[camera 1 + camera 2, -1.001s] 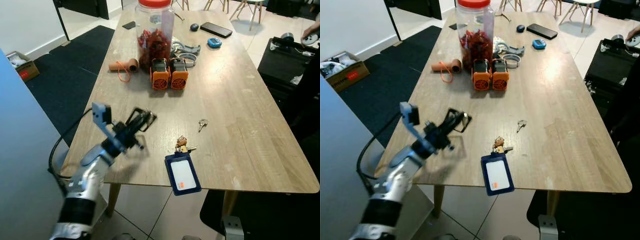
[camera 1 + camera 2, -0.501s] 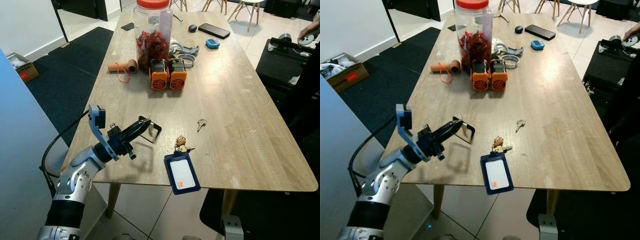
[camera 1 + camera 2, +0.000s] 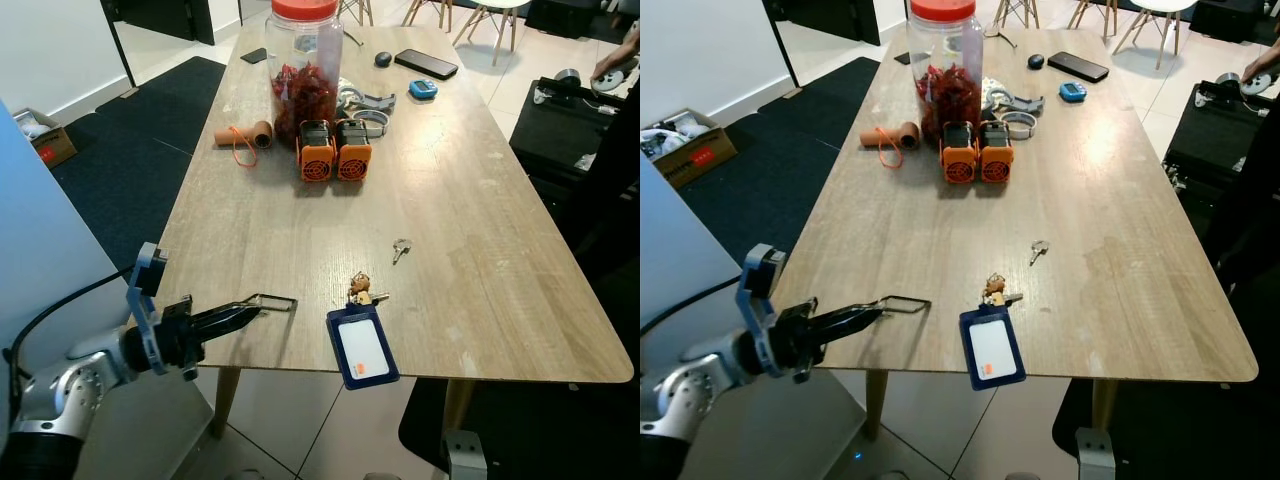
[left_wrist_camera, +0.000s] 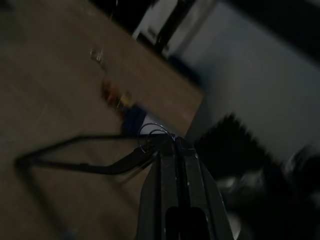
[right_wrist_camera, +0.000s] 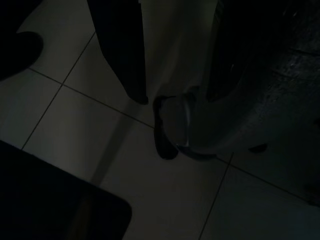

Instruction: Hang keys on a hook

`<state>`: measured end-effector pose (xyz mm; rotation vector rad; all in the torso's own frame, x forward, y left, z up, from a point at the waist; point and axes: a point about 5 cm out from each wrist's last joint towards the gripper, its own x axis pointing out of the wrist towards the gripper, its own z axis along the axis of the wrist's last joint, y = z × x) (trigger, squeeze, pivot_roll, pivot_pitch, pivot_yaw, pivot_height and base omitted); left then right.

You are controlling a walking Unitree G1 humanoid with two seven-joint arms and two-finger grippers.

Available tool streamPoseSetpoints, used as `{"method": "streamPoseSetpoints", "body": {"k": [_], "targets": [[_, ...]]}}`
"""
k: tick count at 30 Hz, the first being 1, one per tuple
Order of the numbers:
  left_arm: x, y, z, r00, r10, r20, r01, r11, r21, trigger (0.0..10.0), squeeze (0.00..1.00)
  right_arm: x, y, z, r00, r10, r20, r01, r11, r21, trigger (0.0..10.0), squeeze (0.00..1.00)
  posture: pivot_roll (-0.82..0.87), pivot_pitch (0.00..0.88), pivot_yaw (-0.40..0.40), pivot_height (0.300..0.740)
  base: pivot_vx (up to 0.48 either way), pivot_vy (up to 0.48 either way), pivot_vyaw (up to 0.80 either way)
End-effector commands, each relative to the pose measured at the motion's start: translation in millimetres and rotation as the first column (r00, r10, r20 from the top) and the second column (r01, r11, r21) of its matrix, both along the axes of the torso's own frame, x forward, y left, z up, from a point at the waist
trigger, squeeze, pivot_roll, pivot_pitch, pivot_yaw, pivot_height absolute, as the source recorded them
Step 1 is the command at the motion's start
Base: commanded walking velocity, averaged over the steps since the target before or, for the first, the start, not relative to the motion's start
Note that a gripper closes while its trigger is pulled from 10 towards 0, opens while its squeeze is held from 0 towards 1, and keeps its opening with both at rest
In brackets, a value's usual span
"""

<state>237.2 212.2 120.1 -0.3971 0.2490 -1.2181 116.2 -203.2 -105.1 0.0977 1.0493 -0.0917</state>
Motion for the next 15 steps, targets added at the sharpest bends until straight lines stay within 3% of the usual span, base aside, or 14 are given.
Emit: {"method": "streamPoseSetpoints", "body": {"k": [1,4,6,8,10,15], "targets": [[-3.7,14.0,-6.9,1.0,0.007,-0.012,-0.006,0.995,0.097,0.0,0.0,-5.0,1.8,-1.9,1.0,-0.002,-0.019,0.002,1.0,0.013,10.0,0.0,0.05,0.054,0.001,0.74,0.0,0.0,0.0],[-4.4,17.9,-9.1,1.0,0.005,-0.014,-0.003,0.992,0.127,0.0,0.0,-4.8,1.7,-1.8,1.0,-0.001,-0.019,0.001,1.0,0.012,10.0,0.0,0.05,0.054,0.001,0.74,0.0,0.0,0.0],[-12.9,27.9,-17.1,0.997,-0.05,-0.06,0.062,0.972,0.228,0.0,0.0,-4.8,1.2,-1.8,1.0,0.0,-0.019,0.001,1.0,0.012,10.0,0.0,0.04,0.053,0.003,0.74,0.0,0.0,0.0],[-12.9,27.9,-17.1,0.997,-0.05,-0.06,0.062,0.972,0.228,0.0,0.0,-4.8,1.2,-1.8,1.0,0.0,-0.019,0.001,1.0,0.012,10.0,0.0,0.04,0.053,0.003,0.74,0.0,0.0,0.0],[-23.8,36.5,-26.8,0.987,-0.109,-0.12,0.142,0.938,0.316,0.0,0.0,-5.6,0.5,-1.9,1.0,-0.001,-0.021,0.001,1.0,0.011,10.0,0.0,0.04,0.051,0.004,0.74,0.0,0.0,0.0],[-28.3,37.1,-30.7,0.983,-0.117,-0.138,0.156,0.936,0.316,0.0,0.0,-7.2,-0.2,-2.2,1.0,-0.002,-0.025,0.002,1.0,0.009,10.0,0.0,0.04,0.05,0.002,0.74,0.0,0.0,0.0]]}}
